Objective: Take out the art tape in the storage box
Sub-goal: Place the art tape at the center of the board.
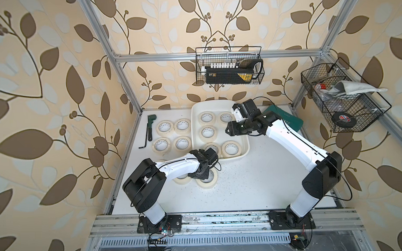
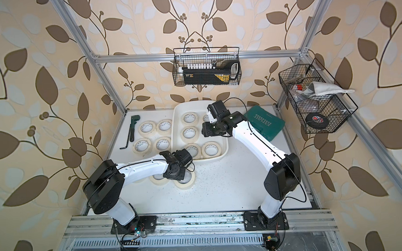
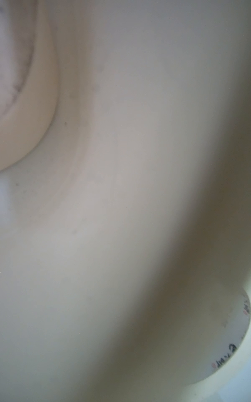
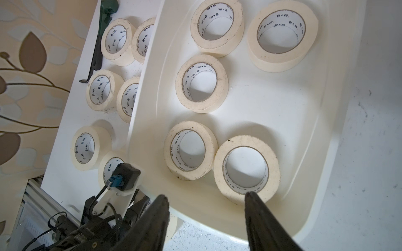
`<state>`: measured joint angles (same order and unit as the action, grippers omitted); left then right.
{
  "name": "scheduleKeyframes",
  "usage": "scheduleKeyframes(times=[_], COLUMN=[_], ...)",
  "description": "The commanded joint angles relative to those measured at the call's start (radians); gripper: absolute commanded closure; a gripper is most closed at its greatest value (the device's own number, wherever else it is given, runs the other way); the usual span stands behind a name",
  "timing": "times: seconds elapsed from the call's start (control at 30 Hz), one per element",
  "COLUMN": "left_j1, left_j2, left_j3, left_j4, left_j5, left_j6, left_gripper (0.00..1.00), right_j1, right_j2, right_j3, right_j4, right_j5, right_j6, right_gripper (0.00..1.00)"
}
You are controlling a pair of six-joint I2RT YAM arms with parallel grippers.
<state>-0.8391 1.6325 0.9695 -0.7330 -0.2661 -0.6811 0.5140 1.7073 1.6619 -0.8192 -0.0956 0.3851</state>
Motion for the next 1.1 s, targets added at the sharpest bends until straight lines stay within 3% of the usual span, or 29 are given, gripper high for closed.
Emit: scheduleKeyframes(times=[0.0,0.13,0.3,0.57,0.8,1.07], left_j1=[-0.003,-0.003,-0.002,0.009,0.051,0.105], left_j2=[0.004,-0.024,-0.119,-0.199,-0.279,-0.308], left_j3=[-0.005,-0.002,-0.009,0.079,0.124,0.158], left_j4=[-0.015,-0.011,0.008,-0.065,-0.082,-0.110], left_j5=[-0.055,-0.053,-0.057,-0.103,-0.088,-0.075], left_j6=[-0.017,-0.017,0.012,0.043,0.063,0.083], left_gripper=[0.67,0.61,0.40,0.20,0.08,0.05], right_j1=[-0.004,-0.005,-0.008,-0.011,-0.011,-0.010], right_j2=[0.024,0.030,0.035,0.067,0.138,0.302], right_j3=[0.019,0.024,0.024,0.032,0.054,0.156], right_j4=[-0.011,-0.015,-0.013,0.009,0.040,0.064], right_j5=[-0.017,-0.015,-0.015,-0.009,-0.003,-0.003], right_j6=[0.003,0.001,0.002,0.040,0.073,0.121], right_gripper=[0.42,0.42,0.42,0.42,0.42,0.42])
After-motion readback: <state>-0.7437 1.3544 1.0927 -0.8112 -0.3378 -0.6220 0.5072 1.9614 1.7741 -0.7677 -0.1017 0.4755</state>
